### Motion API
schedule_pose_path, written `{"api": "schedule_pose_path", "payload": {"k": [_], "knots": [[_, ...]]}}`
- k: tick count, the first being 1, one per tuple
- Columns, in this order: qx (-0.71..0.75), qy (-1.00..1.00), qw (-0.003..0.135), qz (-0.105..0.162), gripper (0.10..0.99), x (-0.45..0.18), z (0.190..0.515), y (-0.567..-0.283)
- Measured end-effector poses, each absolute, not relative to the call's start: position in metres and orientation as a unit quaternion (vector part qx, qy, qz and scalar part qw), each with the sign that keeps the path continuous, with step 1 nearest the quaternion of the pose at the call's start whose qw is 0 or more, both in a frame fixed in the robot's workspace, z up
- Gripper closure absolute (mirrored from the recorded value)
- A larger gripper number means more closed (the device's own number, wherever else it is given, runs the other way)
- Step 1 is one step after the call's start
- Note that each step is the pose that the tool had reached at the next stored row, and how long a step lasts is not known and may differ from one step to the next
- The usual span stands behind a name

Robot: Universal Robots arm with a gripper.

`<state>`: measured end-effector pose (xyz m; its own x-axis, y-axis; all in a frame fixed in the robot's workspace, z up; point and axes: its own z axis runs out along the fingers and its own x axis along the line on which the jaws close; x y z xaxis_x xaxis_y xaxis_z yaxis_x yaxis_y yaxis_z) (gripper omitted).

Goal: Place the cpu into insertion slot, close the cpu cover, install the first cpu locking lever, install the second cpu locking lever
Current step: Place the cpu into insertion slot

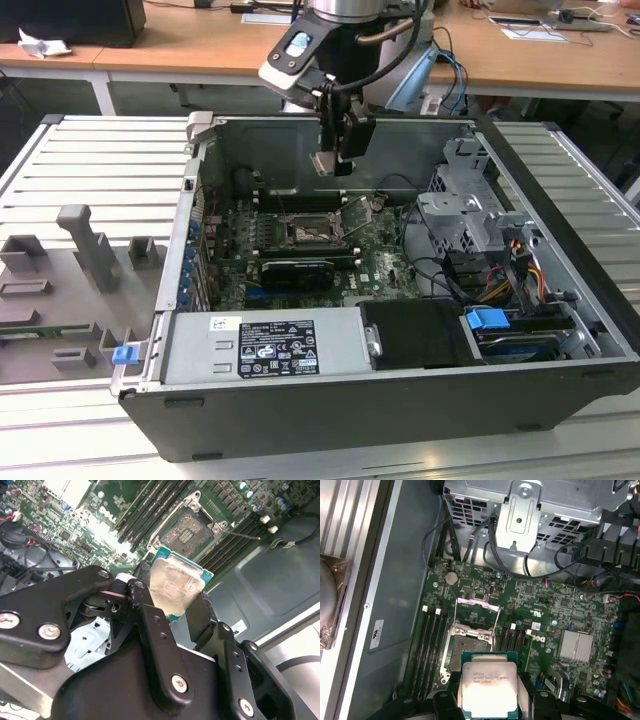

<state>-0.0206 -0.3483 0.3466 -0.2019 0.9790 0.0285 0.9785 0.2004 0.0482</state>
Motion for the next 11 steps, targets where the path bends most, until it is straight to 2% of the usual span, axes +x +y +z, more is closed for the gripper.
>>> {"api": "schedule_pose_path", "payload": {"k": [4,11], "knots": [[0.632,0.775,0.000,0.024,0.557,-0.021,0.339,-0.348],[0.669,0.743,0.000,0.023,0.557,-0.021,0.333,-0.348]]}}
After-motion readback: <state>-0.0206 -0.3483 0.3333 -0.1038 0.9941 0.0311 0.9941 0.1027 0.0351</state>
